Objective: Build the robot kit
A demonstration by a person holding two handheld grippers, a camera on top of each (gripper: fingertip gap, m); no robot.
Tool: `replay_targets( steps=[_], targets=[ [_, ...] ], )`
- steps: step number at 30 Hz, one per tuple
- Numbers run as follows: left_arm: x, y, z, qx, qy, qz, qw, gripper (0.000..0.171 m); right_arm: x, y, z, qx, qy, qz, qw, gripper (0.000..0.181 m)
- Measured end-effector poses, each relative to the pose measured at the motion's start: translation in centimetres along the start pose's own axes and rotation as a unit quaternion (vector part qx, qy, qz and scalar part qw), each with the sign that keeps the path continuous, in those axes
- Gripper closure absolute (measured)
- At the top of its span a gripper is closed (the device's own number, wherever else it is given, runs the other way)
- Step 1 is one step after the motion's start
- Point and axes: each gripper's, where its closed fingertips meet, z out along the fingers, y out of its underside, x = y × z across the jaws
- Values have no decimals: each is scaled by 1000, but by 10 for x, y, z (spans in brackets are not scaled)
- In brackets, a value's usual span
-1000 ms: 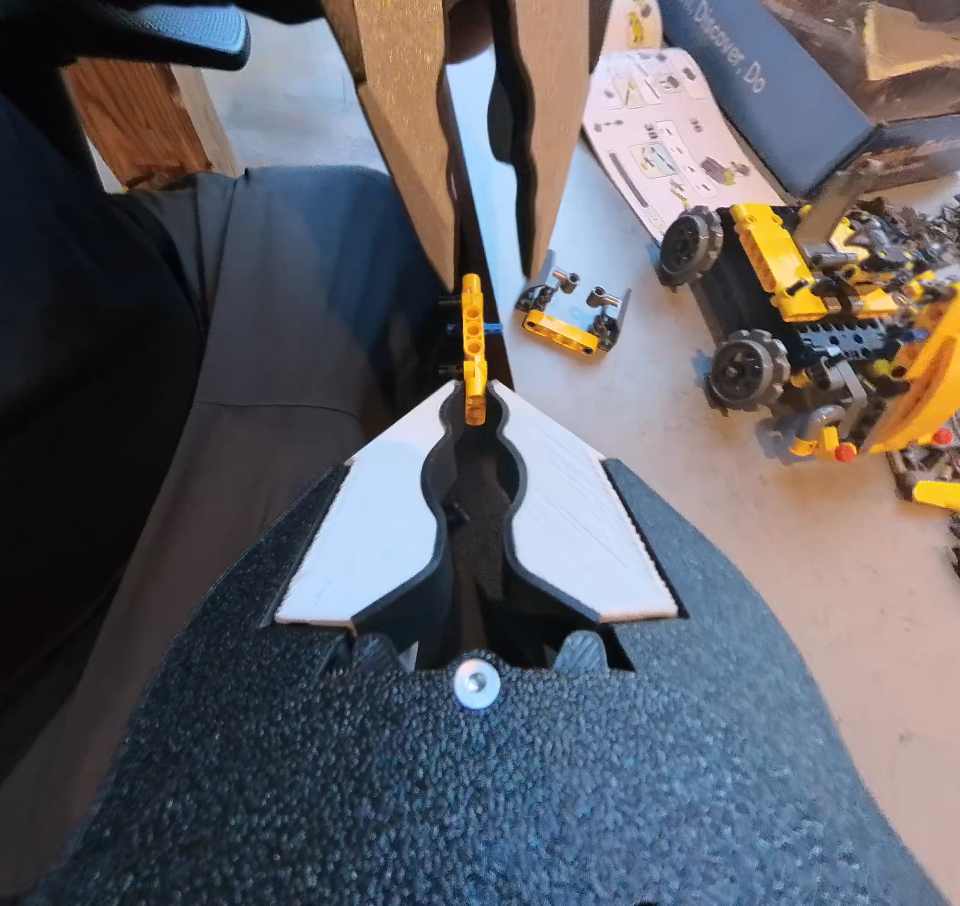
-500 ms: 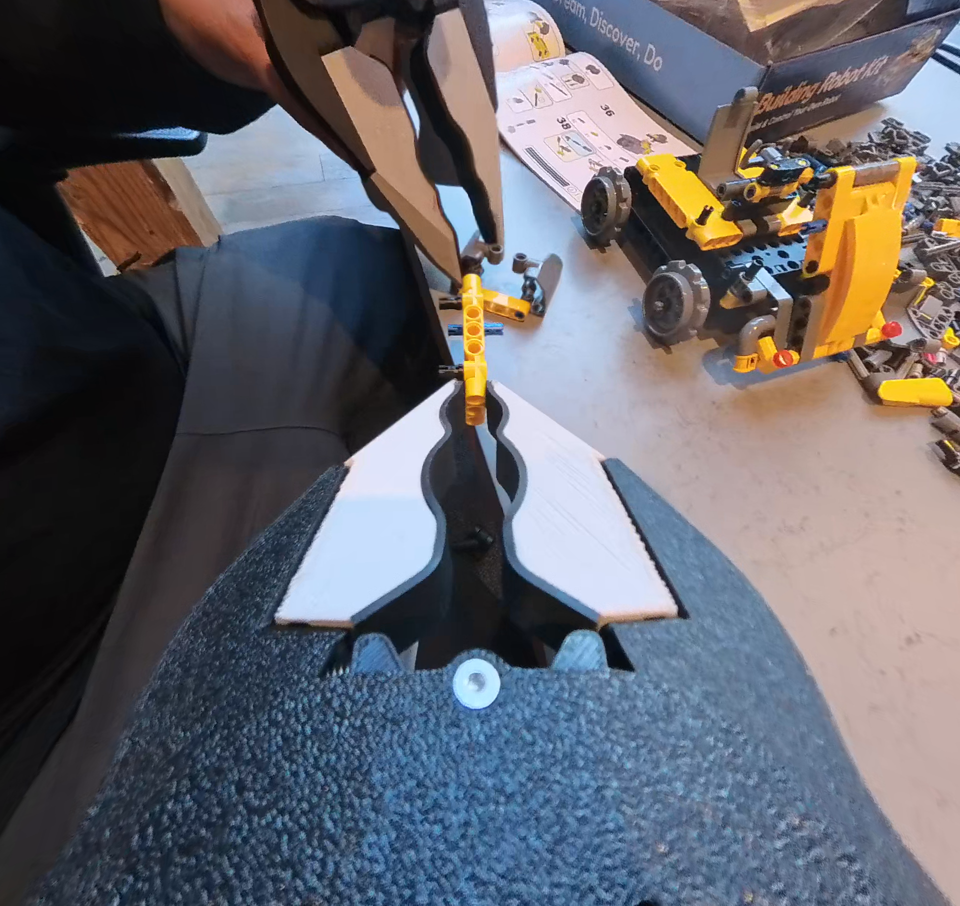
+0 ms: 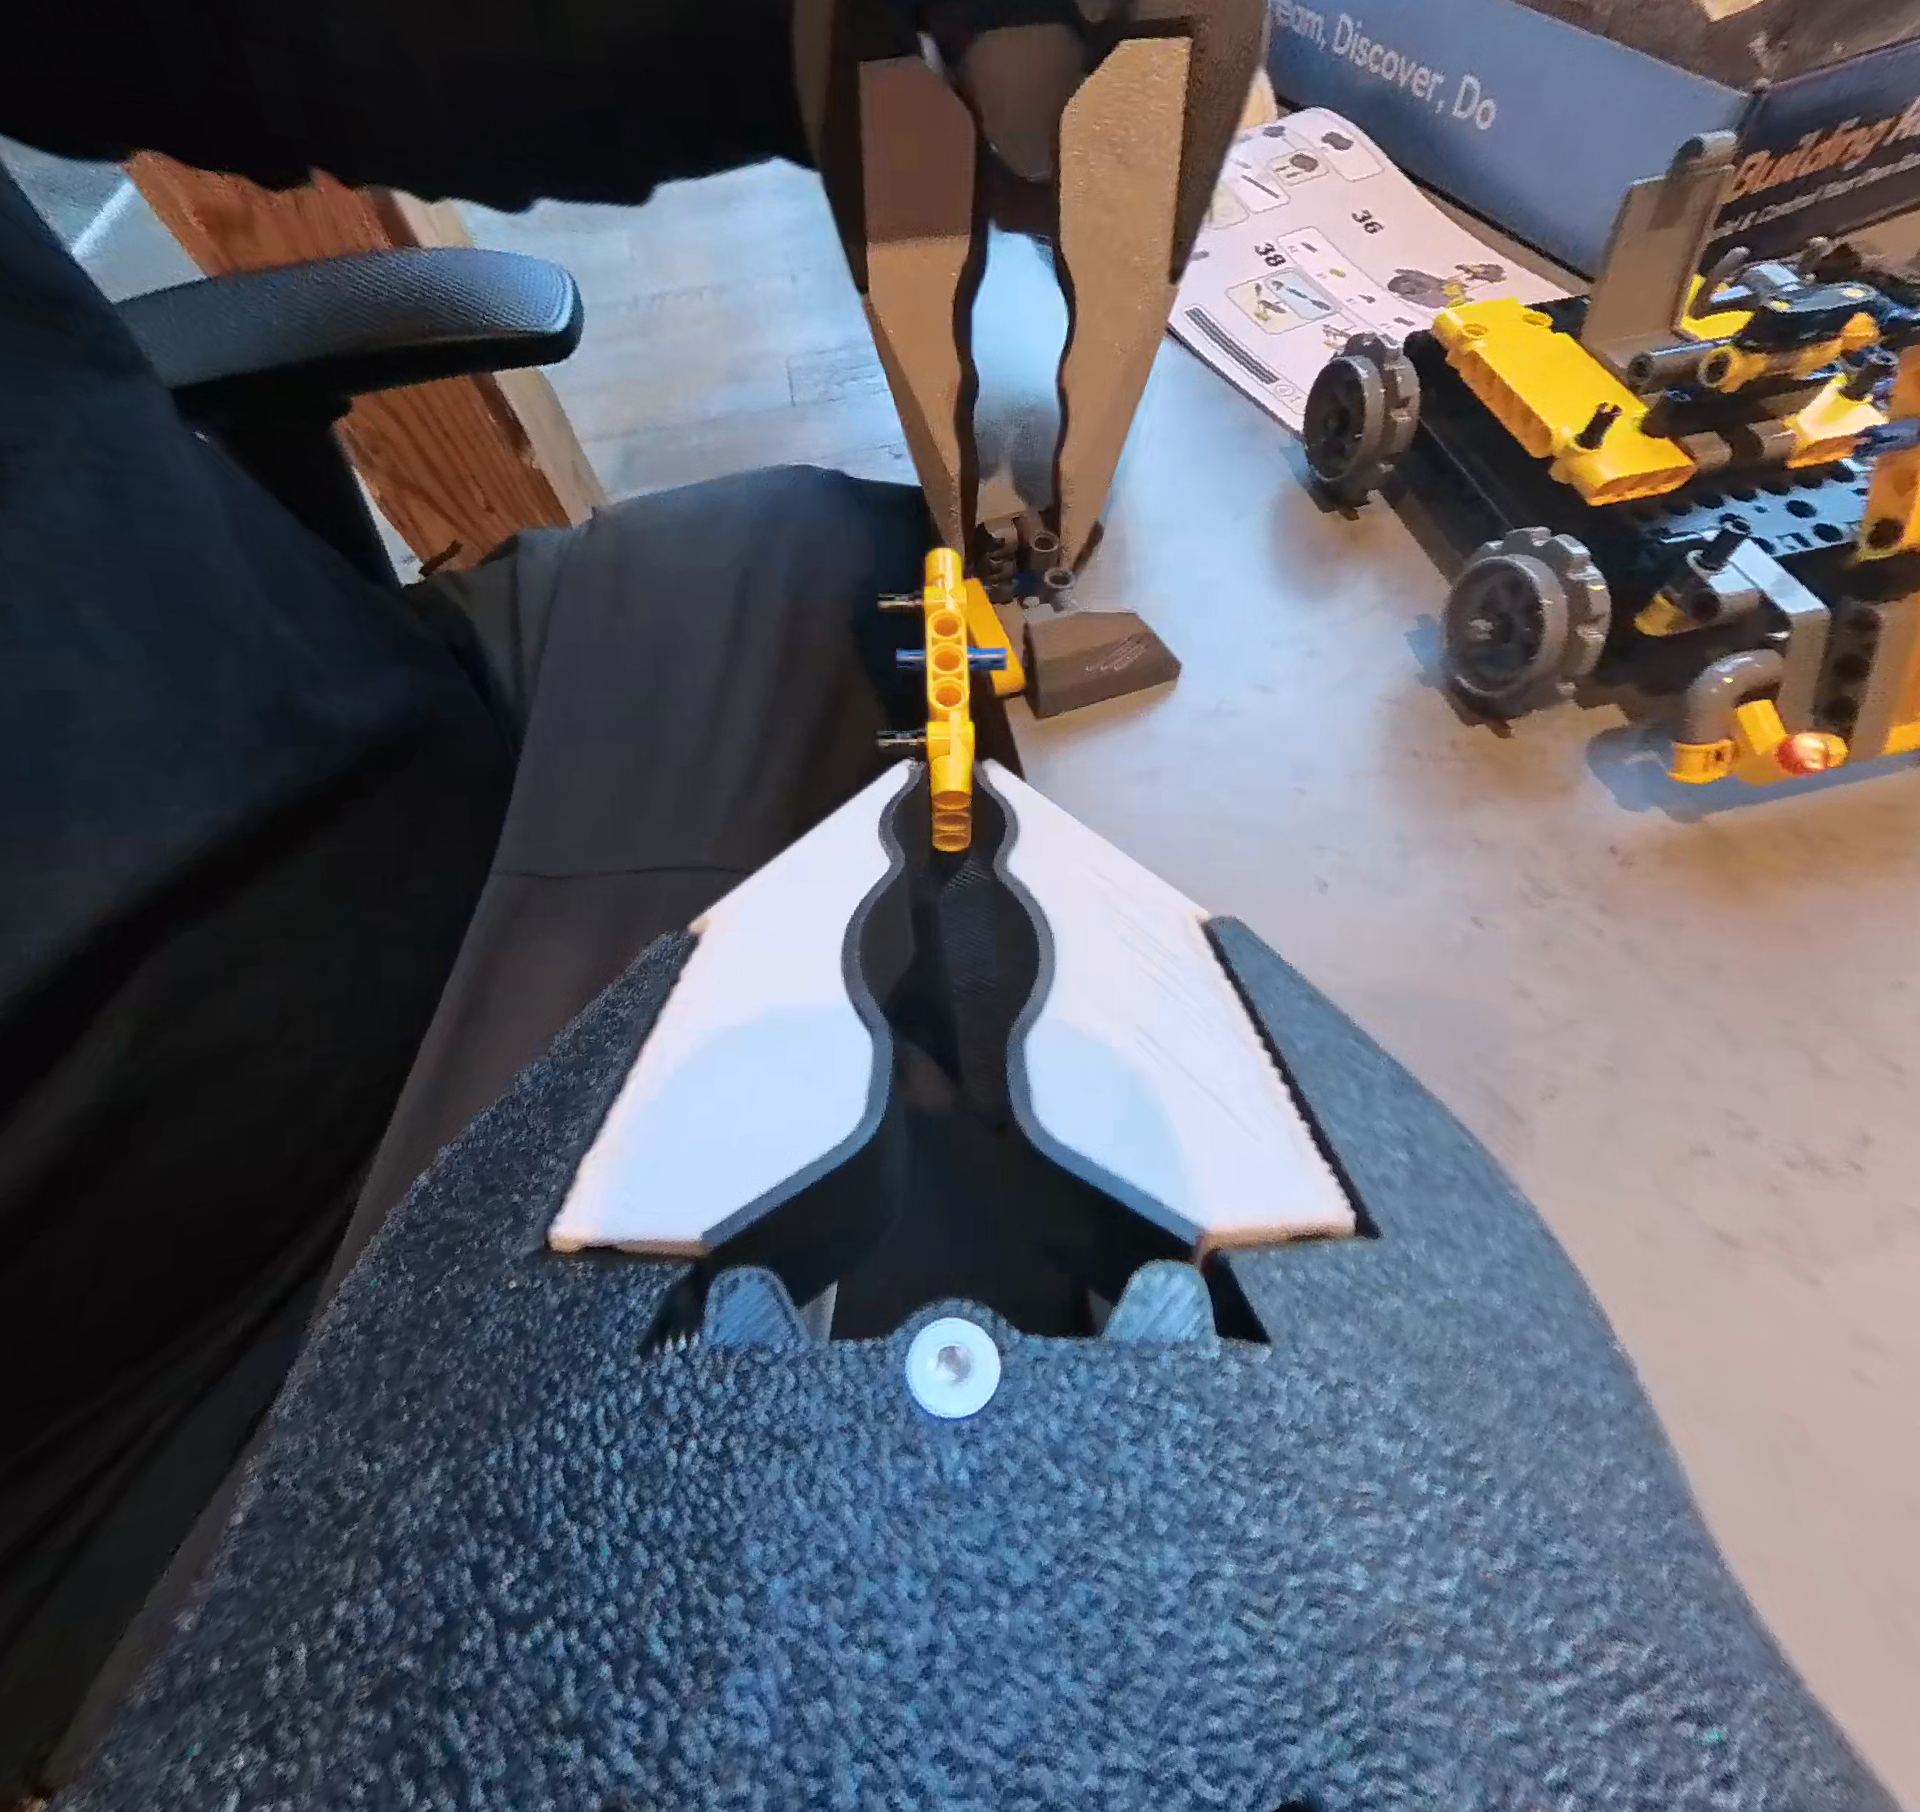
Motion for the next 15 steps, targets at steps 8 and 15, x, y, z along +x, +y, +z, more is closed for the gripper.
replay_targets(
  steps=[8,15],
  targets=[
    [-7,-4,-3,22,11,22,999,135,-1,0,8,1,-8,6,1000,174],
    [-6,3,-31,66,-104,-47,991,133,-3,-6,8,10,-4,8,1000,174]
  ],
)
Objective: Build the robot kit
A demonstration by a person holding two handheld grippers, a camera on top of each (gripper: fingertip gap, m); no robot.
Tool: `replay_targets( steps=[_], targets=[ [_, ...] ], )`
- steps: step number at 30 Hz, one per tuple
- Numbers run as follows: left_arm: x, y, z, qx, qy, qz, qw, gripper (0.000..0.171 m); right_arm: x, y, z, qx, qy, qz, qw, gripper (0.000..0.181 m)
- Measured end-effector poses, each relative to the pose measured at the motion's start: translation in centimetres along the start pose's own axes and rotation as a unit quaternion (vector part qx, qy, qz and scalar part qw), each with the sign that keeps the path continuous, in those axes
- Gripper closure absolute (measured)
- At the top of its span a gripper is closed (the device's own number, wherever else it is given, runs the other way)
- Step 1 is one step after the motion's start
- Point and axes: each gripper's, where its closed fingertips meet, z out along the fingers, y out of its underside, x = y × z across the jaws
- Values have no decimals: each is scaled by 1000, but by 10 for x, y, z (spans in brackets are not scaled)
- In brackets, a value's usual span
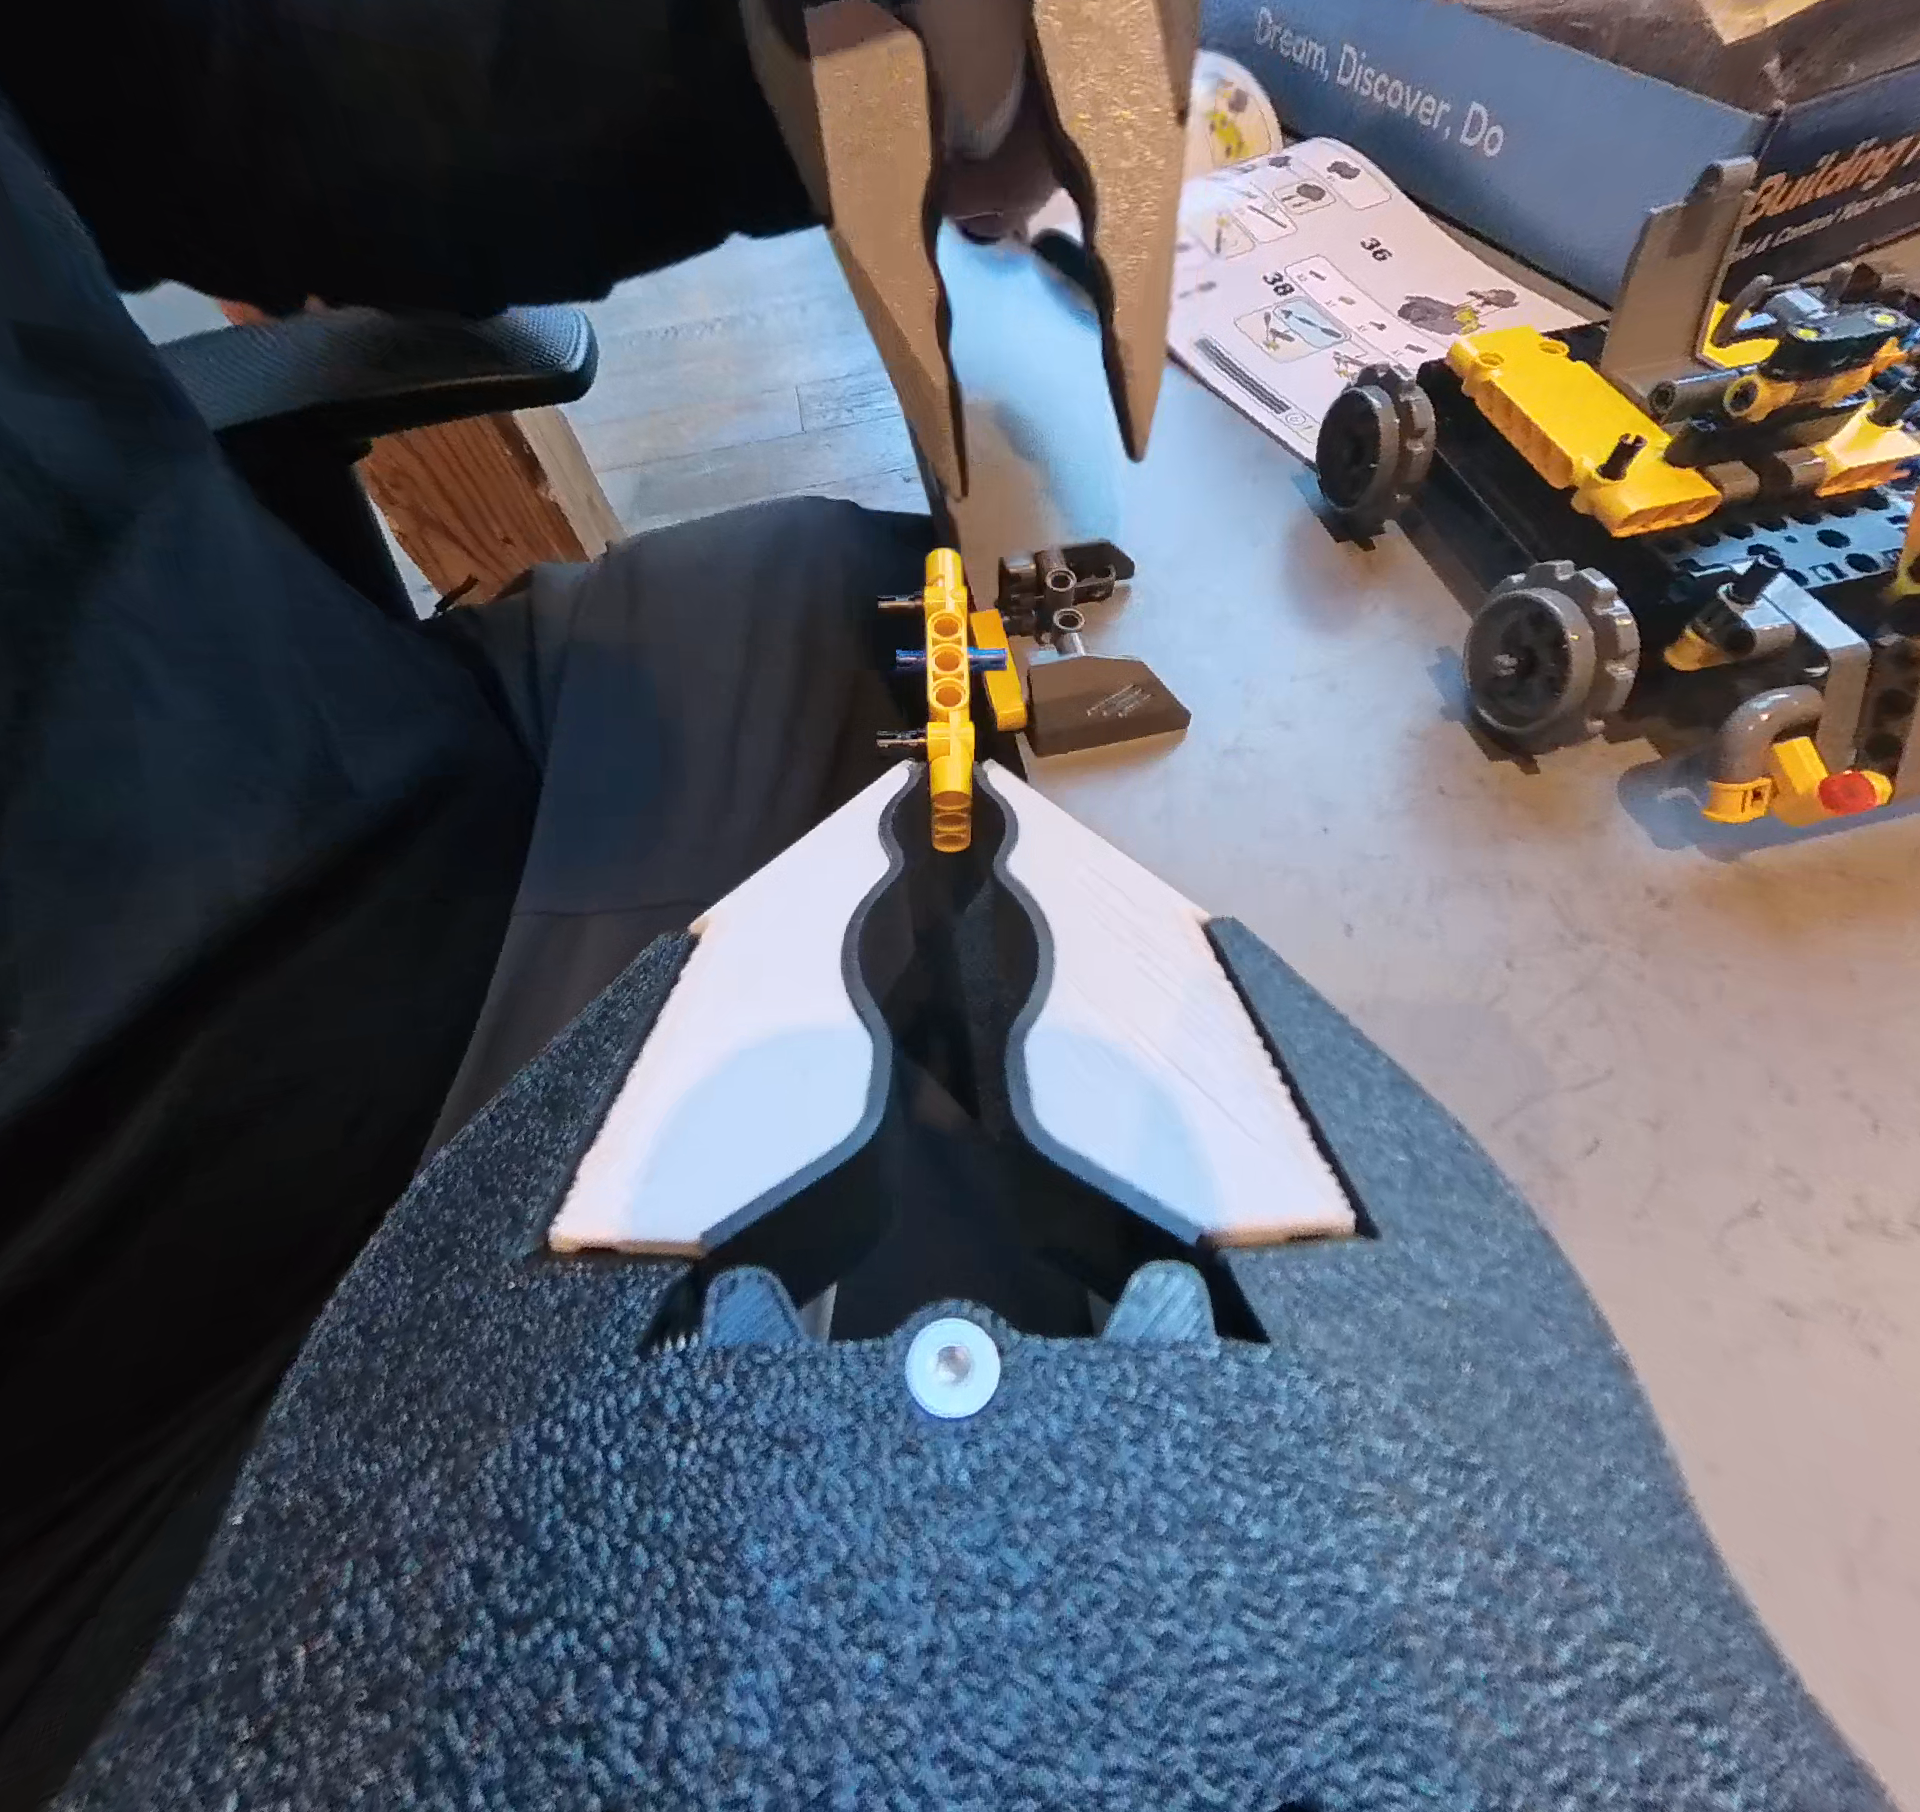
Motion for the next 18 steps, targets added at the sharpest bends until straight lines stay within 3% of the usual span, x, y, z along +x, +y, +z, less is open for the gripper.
replay_targets(
  steps=[6,10,12,18],
  targets=[
    [17,-15,-1,50,-40,-57,996,139,-11,-12,10,1,13,-66,998,174],
    [37,-28,3,70,-24,-21,997,167,-11,-15,21,-8,31,-112,993,174],
    [36,-22,6,53,-37,-9,998,165,-11,-14,23,-8,31,-124,992,174],
    [42,-20,8,77,-3,-21,997,159,-11,-16,27,11,16,-128,992,174]
  ],
)
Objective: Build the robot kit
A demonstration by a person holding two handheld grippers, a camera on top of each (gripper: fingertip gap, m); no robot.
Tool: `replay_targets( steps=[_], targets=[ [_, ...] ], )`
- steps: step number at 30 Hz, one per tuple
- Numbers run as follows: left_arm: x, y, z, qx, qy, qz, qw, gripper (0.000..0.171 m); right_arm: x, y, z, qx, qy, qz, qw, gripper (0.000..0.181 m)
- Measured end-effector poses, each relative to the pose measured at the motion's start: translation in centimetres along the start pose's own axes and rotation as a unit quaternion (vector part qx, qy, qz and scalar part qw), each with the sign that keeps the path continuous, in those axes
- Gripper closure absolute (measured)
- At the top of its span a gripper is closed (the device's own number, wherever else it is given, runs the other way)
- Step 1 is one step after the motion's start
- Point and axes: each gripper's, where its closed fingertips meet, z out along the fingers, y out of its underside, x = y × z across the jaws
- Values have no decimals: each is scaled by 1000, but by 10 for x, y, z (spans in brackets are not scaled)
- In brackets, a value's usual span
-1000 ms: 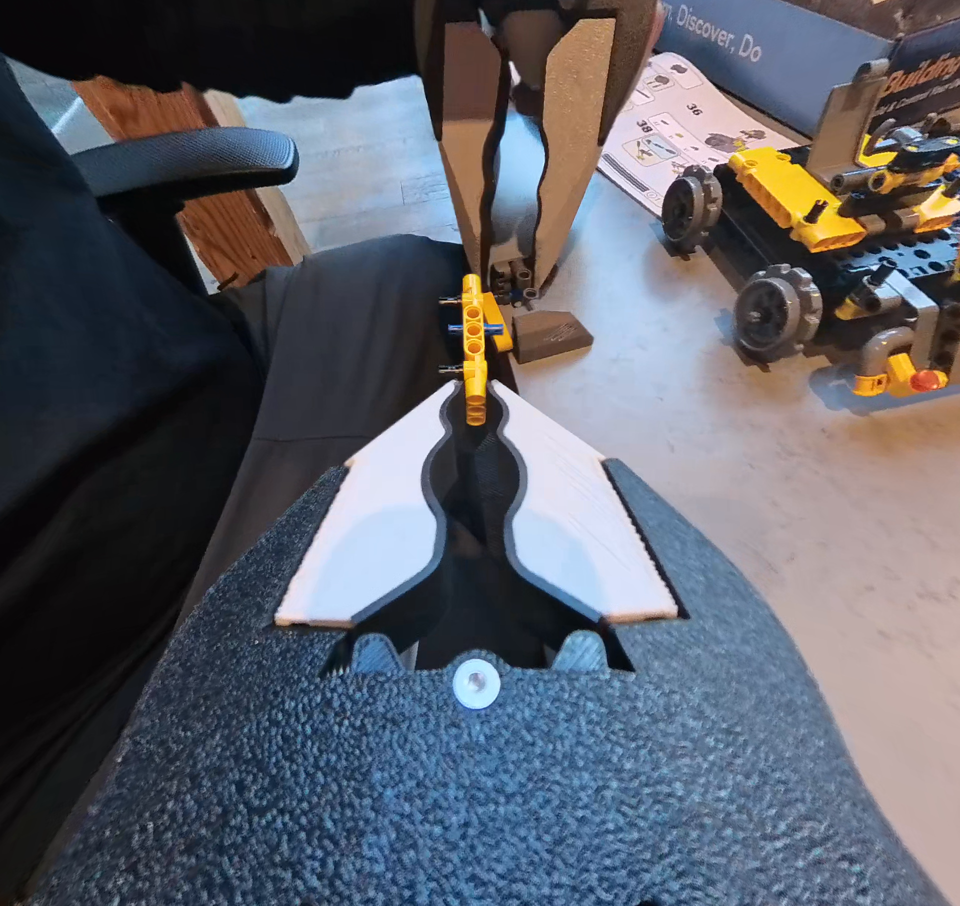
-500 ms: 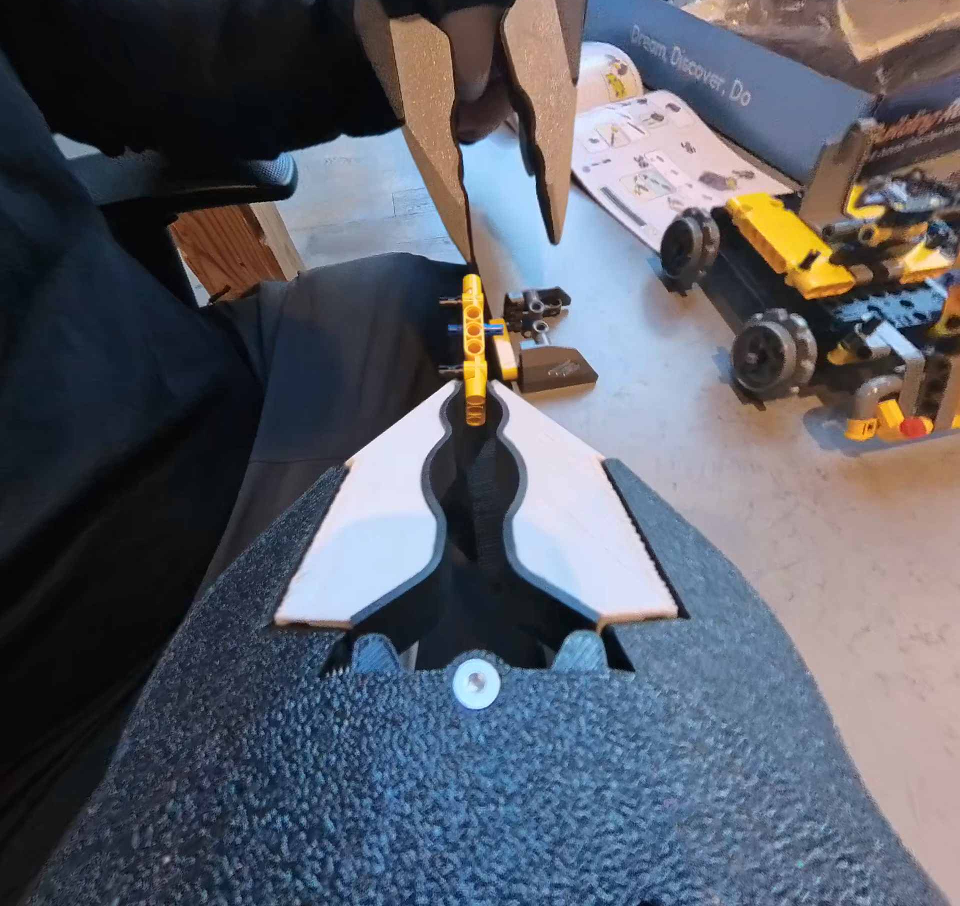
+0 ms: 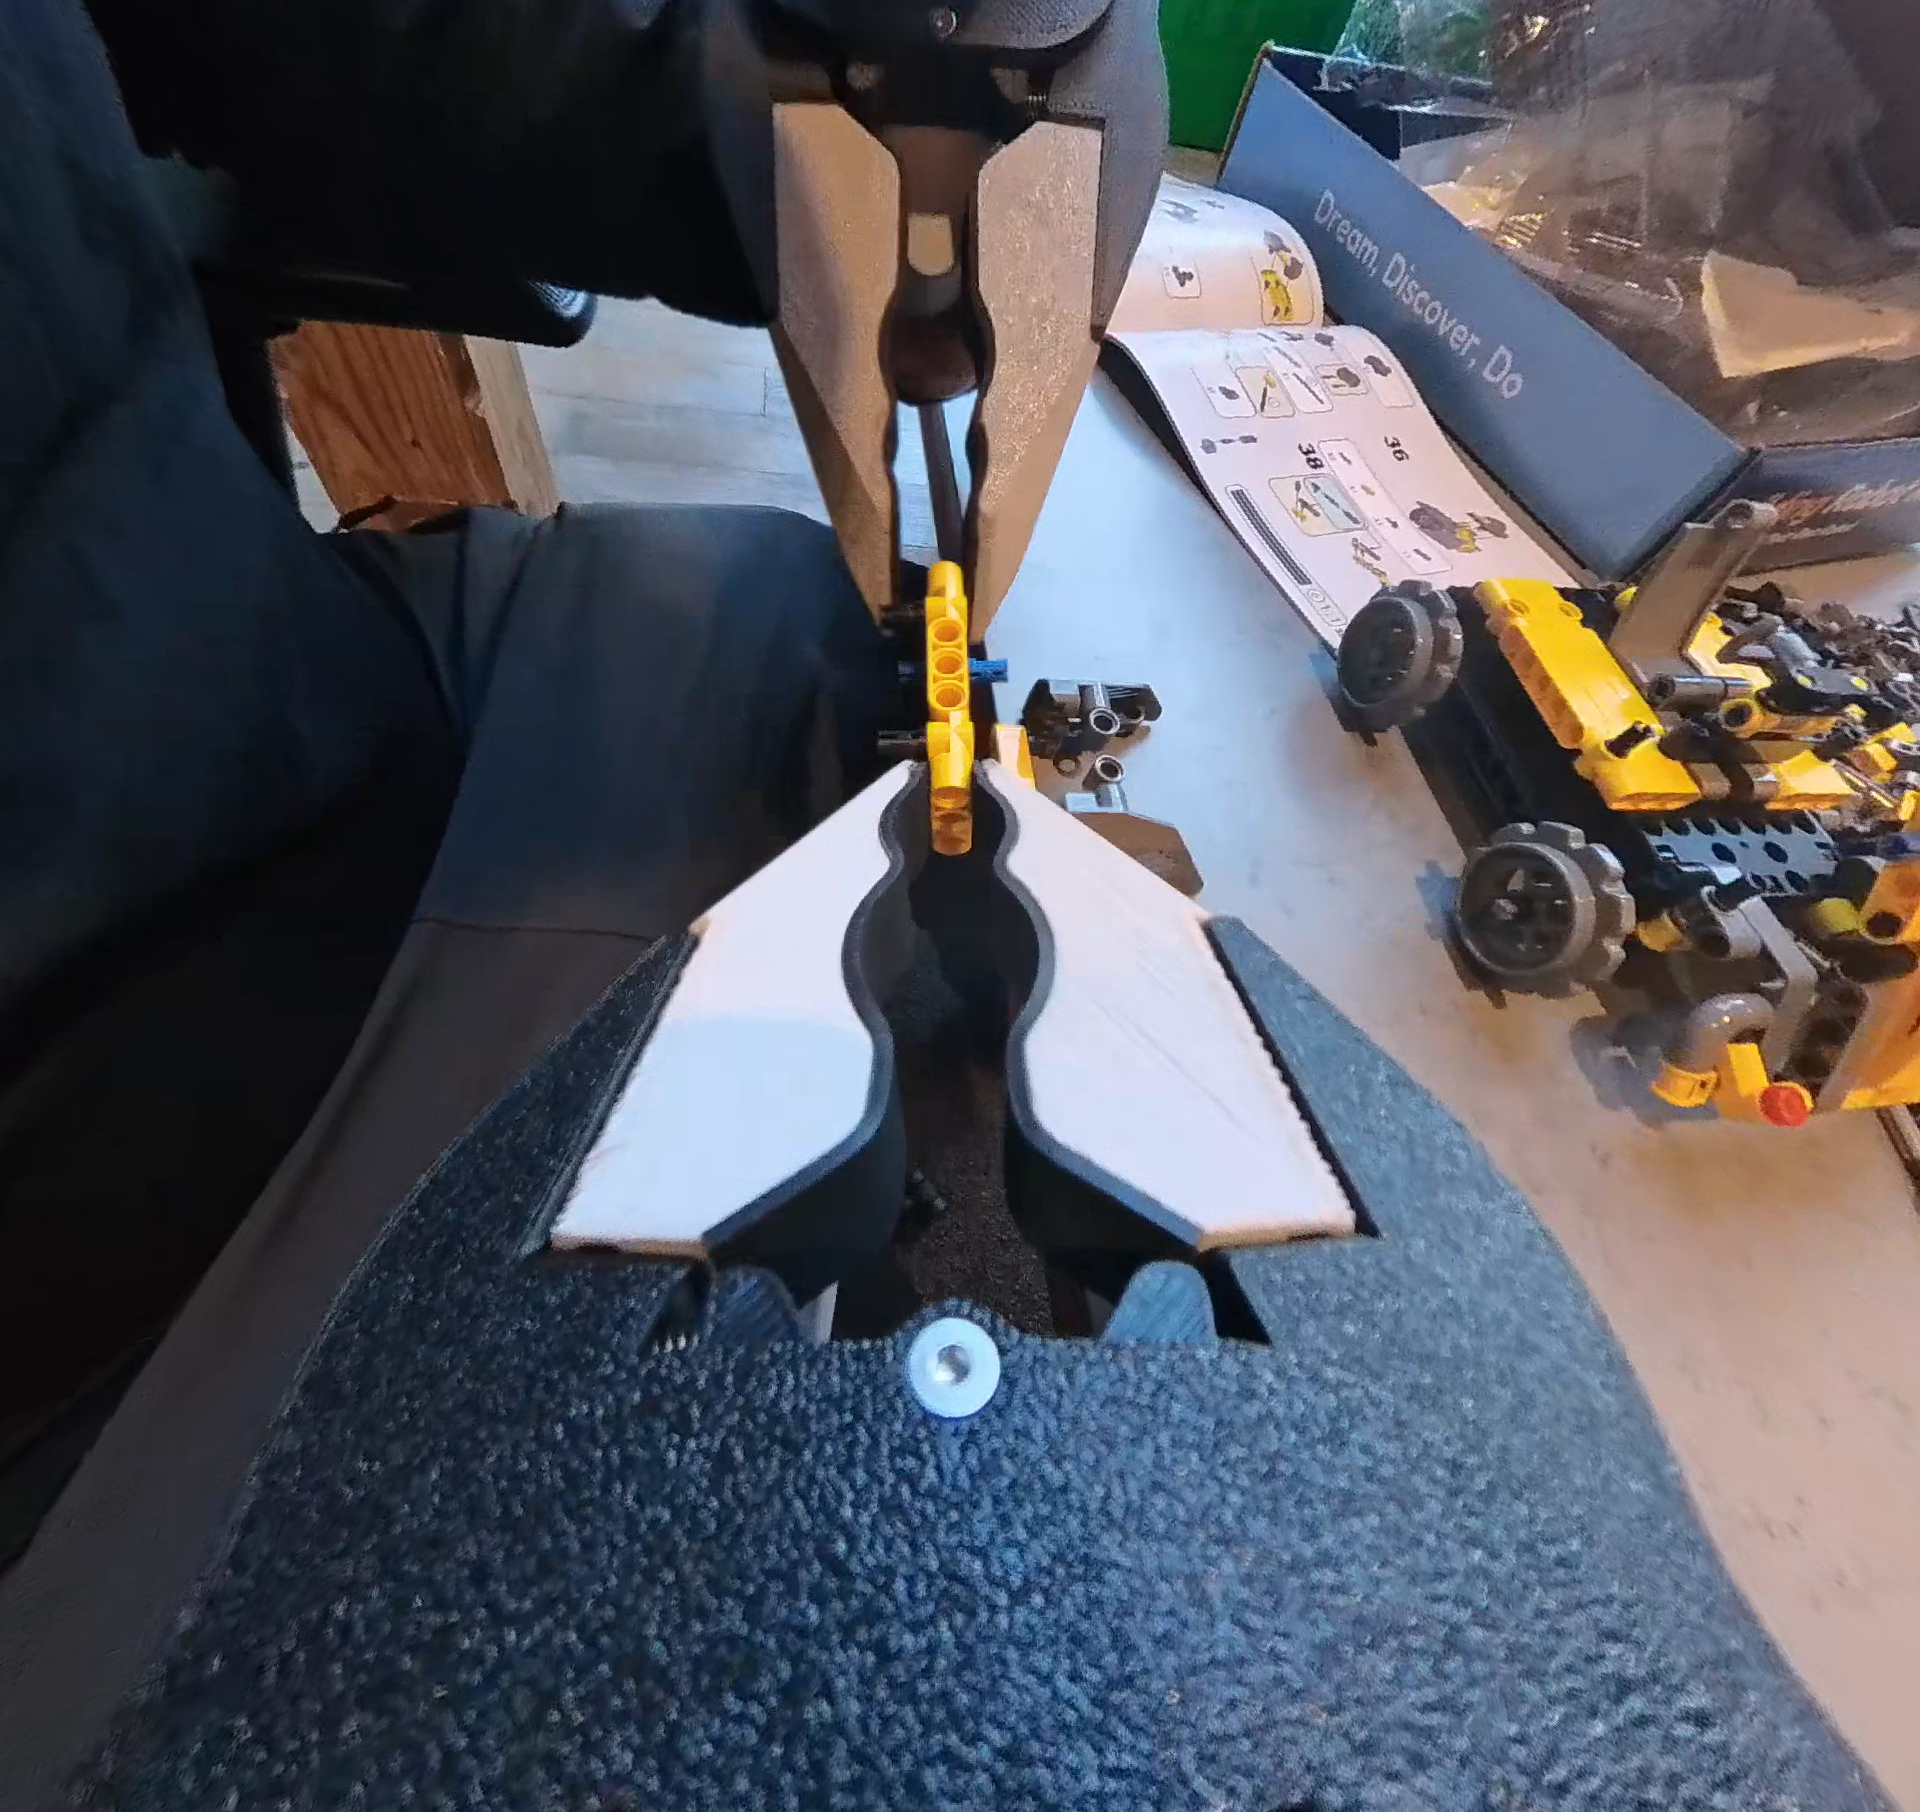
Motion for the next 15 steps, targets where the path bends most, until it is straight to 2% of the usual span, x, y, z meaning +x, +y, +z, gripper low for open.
replay_targets(
  steps=[2,10,15],
  targets=[
    [-1,2,1,-2,-4,5,1000,166,-1,0,2,0,-8,1,1000,174],
    [-2,11,4,3,-22,-1,1000,165,-1,11,10,-19,-23,33,999,174],
    [-7,8,-1,25,-42,8,999,165,4,13,5,-28,-7,38,999,159]
  ],
)
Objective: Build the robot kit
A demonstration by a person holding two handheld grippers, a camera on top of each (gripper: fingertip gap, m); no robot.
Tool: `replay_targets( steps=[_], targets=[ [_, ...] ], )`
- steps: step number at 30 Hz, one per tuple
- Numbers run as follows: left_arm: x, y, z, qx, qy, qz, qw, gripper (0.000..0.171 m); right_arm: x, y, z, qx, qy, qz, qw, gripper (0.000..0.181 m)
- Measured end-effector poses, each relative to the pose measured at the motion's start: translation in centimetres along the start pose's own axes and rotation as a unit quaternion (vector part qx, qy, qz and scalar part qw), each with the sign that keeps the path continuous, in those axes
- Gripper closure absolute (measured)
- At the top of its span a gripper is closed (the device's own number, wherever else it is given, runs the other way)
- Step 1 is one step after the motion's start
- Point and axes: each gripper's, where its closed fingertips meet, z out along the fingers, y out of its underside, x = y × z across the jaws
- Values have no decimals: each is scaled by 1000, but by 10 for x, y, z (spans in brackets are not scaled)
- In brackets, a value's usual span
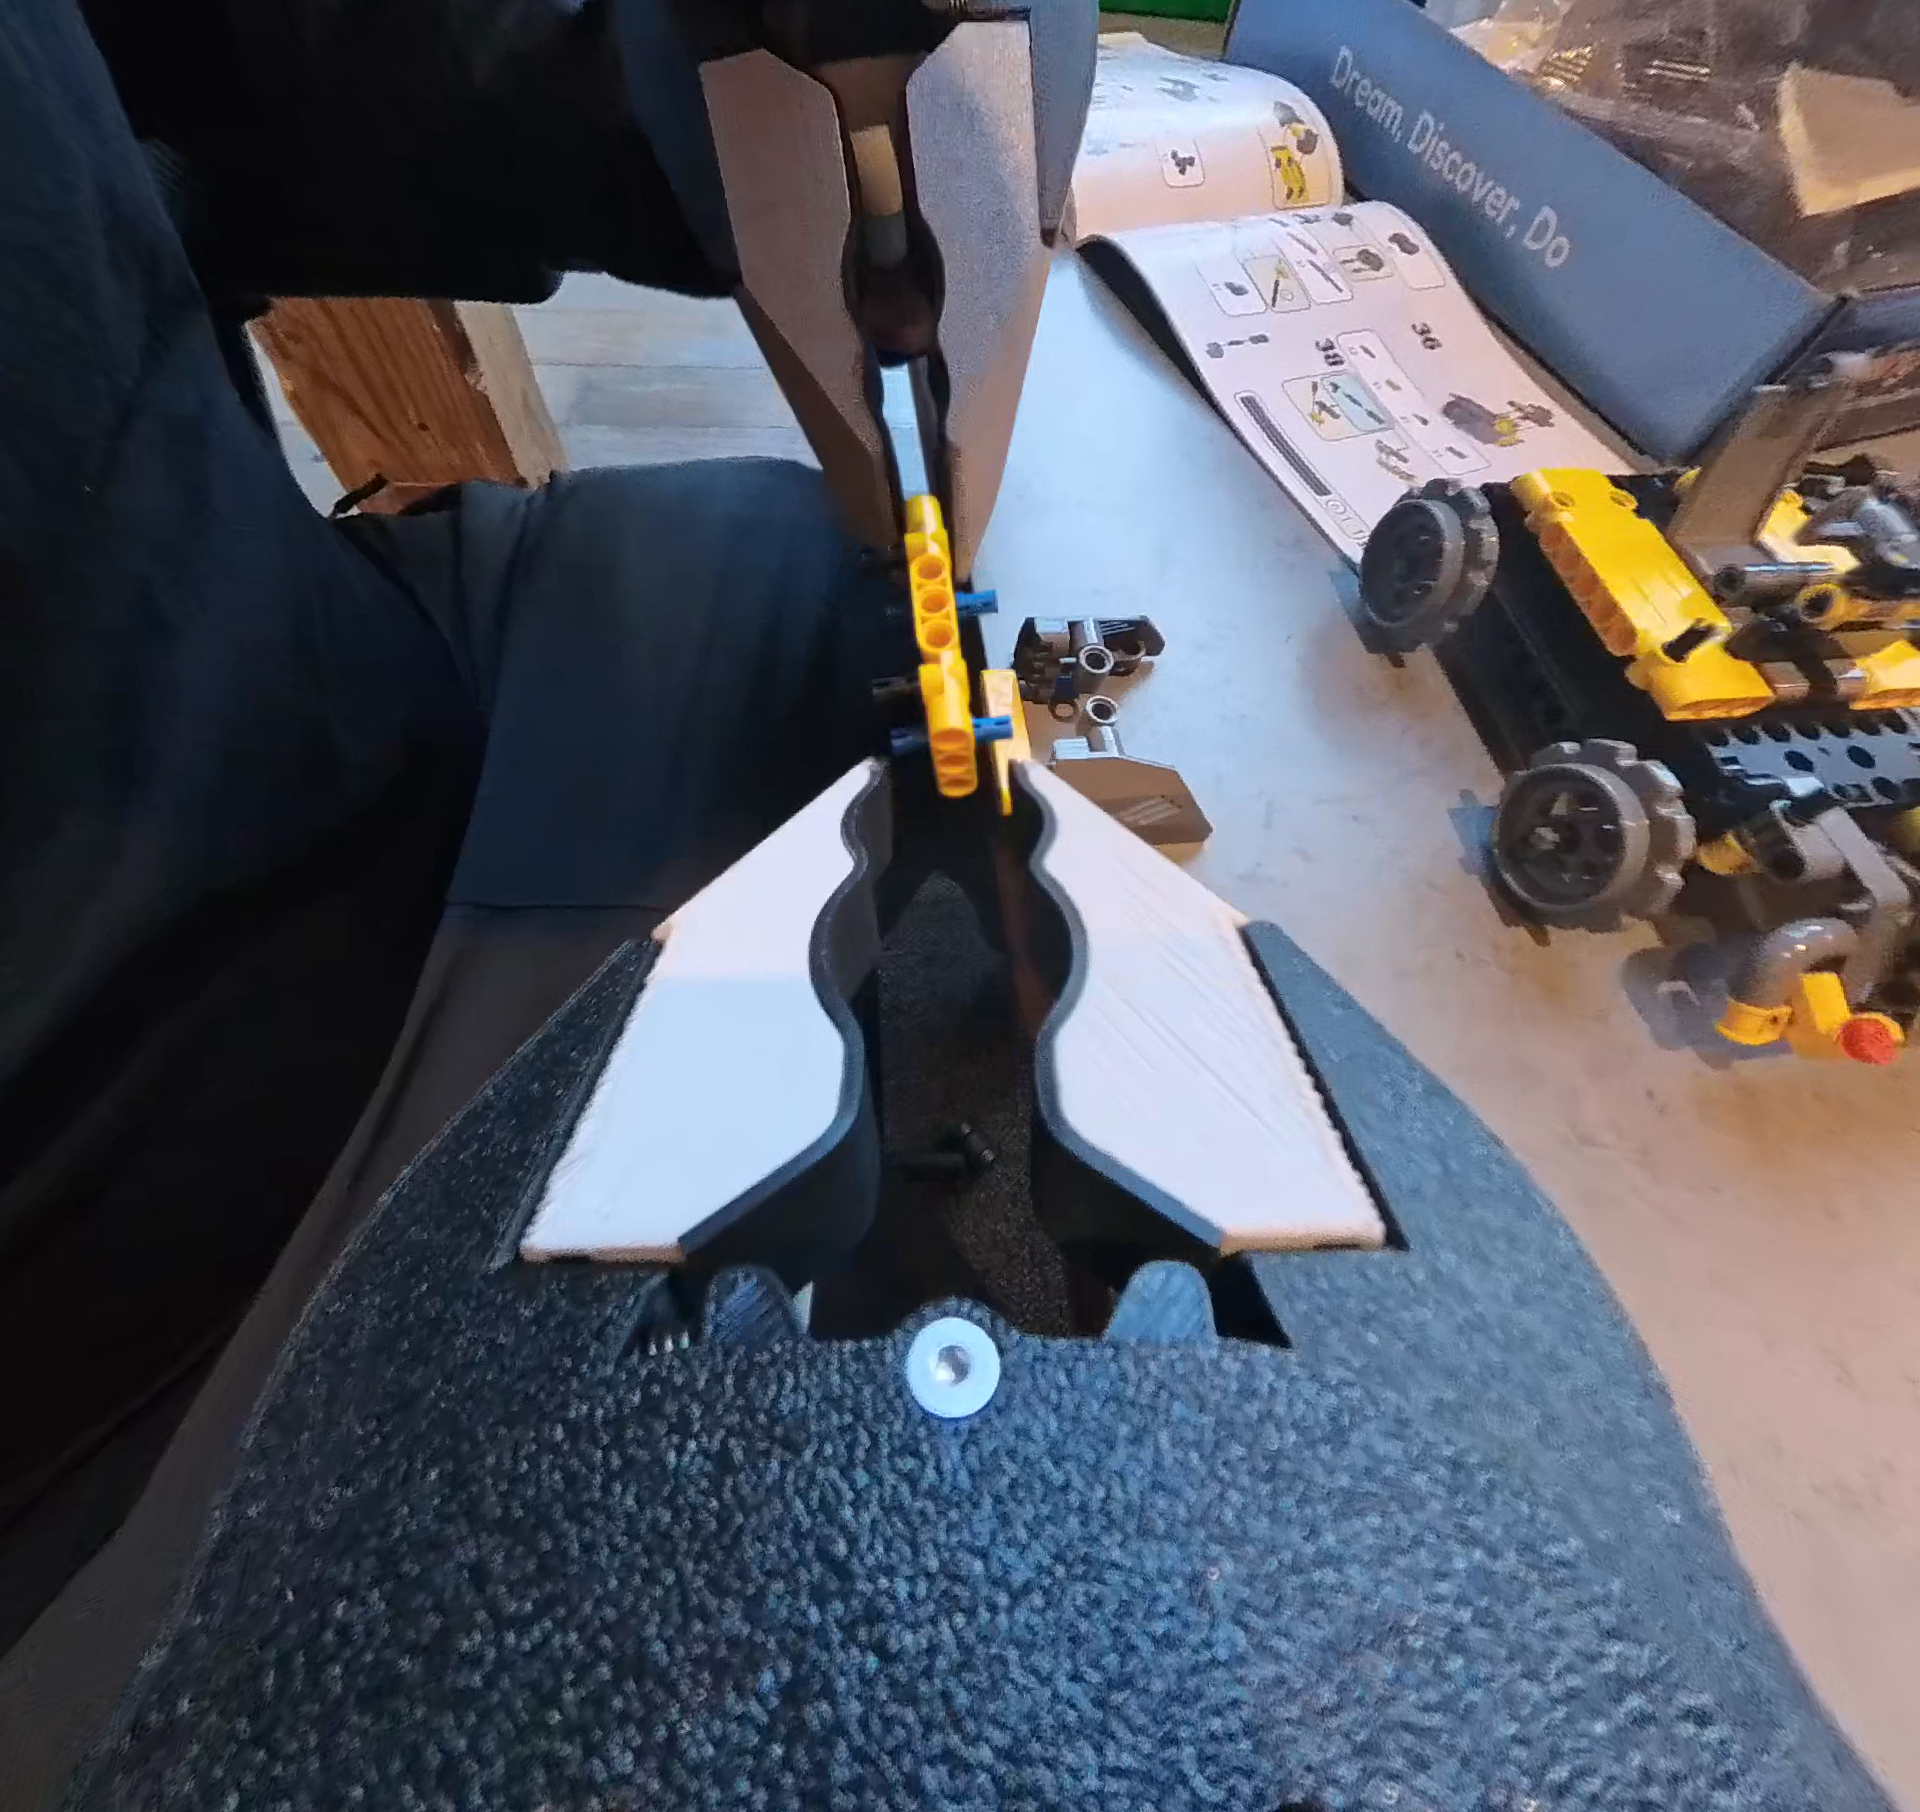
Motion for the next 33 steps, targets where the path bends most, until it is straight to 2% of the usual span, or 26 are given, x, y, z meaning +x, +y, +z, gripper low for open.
replay_targets(
  steps=[3,7,10,15,20,26,33],
  targets=[
    [-1,-1,1,4,5,-16,1000,165,5,-8,-11,11,11,1,1000,157],
    [3,8,9,-27,12,-32,999,165,13,-16,-17,15,25,17,999,157],
    [2,12,12,-41,3,-25,999,165,15,-15,-14,7,28,21,999,152],
    [-1,6,8,-23,1,-27,999,165,14,-22,-2,-13,30,28,999,133],
    [-4,10,9,-32,-3,-36,999,165,17,-29,10,-47,24,18,998,126],
    [-5,12,9,-39,-4,-44,998,165,17,-17,28,-91,14,-9,996,129],
    [-6,11,11,-37,3,-62,997,165,15,-18,27,-97,-31,7,995,128]
  ],
)
